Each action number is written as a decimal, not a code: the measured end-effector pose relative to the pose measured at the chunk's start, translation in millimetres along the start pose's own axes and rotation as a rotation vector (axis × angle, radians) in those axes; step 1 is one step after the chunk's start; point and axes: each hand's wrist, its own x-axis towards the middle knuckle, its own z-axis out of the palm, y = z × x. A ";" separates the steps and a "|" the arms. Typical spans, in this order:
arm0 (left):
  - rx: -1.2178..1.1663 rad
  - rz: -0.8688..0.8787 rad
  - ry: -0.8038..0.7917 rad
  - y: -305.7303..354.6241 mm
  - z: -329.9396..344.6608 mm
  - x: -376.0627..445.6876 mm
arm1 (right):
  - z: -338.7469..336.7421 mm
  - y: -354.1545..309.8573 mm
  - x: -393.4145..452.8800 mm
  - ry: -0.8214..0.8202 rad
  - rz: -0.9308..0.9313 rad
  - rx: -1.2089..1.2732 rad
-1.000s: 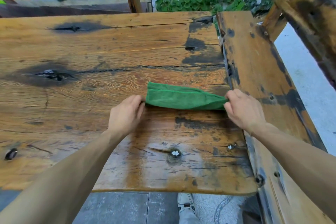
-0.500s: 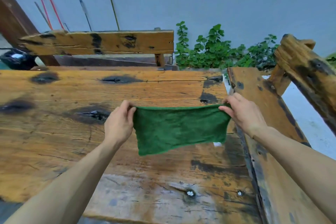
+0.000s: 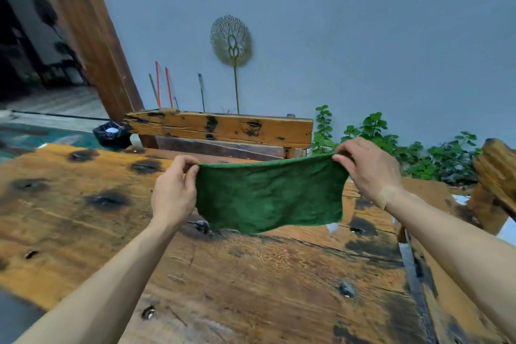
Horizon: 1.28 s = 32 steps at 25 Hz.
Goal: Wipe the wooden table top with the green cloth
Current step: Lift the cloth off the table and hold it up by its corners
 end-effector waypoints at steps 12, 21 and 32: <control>0.078 -0.035 0.117 7.8 -48.1 30.0 | -4.3 -36.9 66.5 0.030 -0.129 0.055; 0.145 -0.113 0.205 -13.0 -99.0 11.7 | 17.8 -87.2 84.2 0.008 -0.221 0.163; 0.366 -0.330 0.335 -136.6 -252.9 -71.8 | 106.2 -289.6 69.2 -0.149 -0.459 0.309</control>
